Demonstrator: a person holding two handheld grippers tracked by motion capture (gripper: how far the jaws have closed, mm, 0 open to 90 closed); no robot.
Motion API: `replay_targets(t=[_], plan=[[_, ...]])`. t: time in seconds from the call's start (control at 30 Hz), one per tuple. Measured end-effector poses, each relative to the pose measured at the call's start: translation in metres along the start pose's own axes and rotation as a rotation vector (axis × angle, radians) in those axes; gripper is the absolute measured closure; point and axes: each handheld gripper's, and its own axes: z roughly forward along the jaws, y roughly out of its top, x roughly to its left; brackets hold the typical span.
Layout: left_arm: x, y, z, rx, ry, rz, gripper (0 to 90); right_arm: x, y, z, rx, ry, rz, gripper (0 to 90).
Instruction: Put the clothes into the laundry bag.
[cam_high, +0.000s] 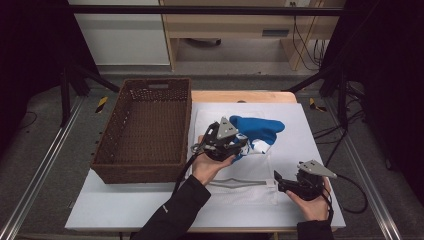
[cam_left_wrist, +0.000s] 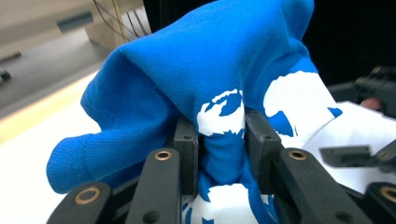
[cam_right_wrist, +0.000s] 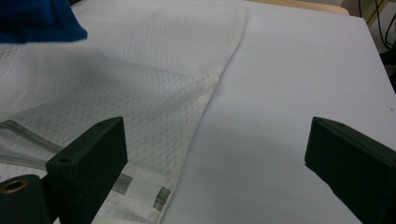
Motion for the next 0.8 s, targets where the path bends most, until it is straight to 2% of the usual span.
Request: replay_targets(t=[0.07, 0.33, 0.57, 0.67, 0.8], plan=[[-0.001, -0.006, 0.008, 0.009, -0.004, -0.009, 69.2, -0.001, 0.0, 0.0, -0.005, -0.005, -0.009, 6.2], [-0.006, -0.031, 0.042, 0.104, -0.017, -0.031, 67.9, -0.001, 0.001, -0.002, -0.008, -0.004, -0.005, 6.2], [-0.014, -0.049, 0.065, 0.167, -0.06, -0.044, 61.3, -0.003, 0.002, -0.004, -0.013, -0.004, 0.005, 6.2], [-0.015, -0.054, 0.071, 0.18, -0.06, -0.039, 55.9, -0.004, 0.001, -0.004, -0.012, -0.004, 0.004, 6.2], [-0.016, -0.053, 0.067, 0.171, -0.061, -0.011, 49.5, -0.003, 0.002, -0.004, -0.017, -0.003, 0.002, 6.2]])
